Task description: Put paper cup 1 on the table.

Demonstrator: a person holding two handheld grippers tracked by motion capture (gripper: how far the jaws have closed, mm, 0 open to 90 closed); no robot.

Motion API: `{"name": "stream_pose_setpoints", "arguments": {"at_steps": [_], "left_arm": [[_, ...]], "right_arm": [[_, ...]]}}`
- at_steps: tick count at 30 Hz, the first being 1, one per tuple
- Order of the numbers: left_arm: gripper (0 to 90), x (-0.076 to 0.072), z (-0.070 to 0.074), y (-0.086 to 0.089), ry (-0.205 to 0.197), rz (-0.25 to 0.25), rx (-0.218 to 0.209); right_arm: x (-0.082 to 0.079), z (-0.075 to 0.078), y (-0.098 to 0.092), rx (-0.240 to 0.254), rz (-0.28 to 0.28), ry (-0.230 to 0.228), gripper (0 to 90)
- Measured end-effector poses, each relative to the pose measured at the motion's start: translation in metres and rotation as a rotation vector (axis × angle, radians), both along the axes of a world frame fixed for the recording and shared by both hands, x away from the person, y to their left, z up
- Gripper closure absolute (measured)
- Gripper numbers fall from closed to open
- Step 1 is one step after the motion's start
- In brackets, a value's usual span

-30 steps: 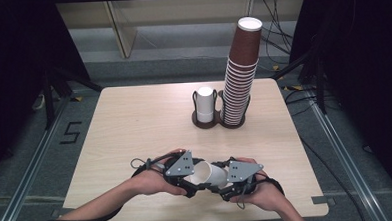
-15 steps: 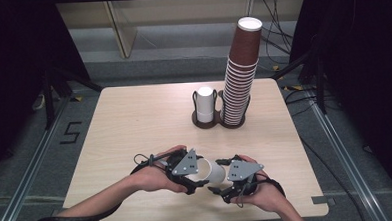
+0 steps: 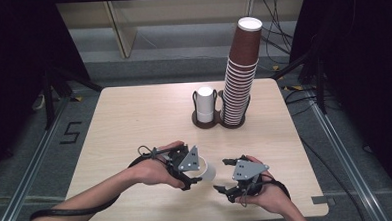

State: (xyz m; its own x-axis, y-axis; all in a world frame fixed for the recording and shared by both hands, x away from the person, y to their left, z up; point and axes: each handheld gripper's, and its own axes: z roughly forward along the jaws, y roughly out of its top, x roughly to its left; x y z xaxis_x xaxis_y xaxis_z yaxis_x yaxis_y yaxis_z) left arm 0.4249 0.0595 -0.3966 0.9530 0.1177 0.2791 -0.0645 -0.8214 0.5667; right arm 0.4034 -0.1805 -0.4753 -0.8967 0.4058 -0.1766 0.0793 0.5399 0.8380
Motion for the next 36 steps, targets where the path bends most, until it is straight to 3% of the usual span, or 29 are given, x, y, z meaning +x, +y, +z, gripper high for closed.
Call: {"name": "stream_pose_setpoints", "arguments": {"at_steps": [1,7,16,22,24,25,29,33,34,35,36], "left_arm": [[30.5,0.000,0.001,0.000,0.003,-0.007,0.029],[30.6,0.002,0.002,-0.003,0.014,-0.037,0.111],[30.7,-0.002,0.003,-0.008,0.014,-0.082,0.139],[30.7,-0.004,0.005,-0.011,0.021,-0.094,0.124],[30.6,-0.005,0.004,-0.012,0.028,-0.091,0.101],[30.6,-0.005,0.005,-0.012,0.022,-0.102,0.116],[30.5,-0.006,0.005,-0.012,0.024,-0.105,0.109],[28.7,-0.004,0.004,-0.011,0.025,-0.119,0.077],[27.6,-0.004,0.003,-0.010,0.030,-0.109,0.047],[25.4,-0.003,0.004,-0.010,0.027,-0.113,0.044],[17.7,-0.003,0.005,-0.009,0.033,-0.098,0.015]], "right_arm": [[0.000,0.000,0.002,0.002,0.007,-0.003,15.3],[0.004,0.003,0.017,0.041,0.062,0.006,15.7],[0.008,-0.003,0.031,0.026,0.126,0.029,21.2],[0.010,-0.008,0.038,0.015,0.154,0.034,27.0],[0.009,-0.009,0.040,0.021,0.153,0.039,28.5],[0.010,-0.009,0.040,0.028,0.156,0.033,31.8],[0.010,-0.009,0.039,0.029,0.169,0.011,35.3],[0.011,-0.008,0.038,0.030,0.173,-0.010,35.9],[0.010,-0.008,0.037,0.032,0.171,-0.003,35.9],[0.009,-0.007,0.036,0.041,0.164,0.018,35.8],[0.009,-0.007,0.035,0.038,0.161,0.000,35.7]]}}
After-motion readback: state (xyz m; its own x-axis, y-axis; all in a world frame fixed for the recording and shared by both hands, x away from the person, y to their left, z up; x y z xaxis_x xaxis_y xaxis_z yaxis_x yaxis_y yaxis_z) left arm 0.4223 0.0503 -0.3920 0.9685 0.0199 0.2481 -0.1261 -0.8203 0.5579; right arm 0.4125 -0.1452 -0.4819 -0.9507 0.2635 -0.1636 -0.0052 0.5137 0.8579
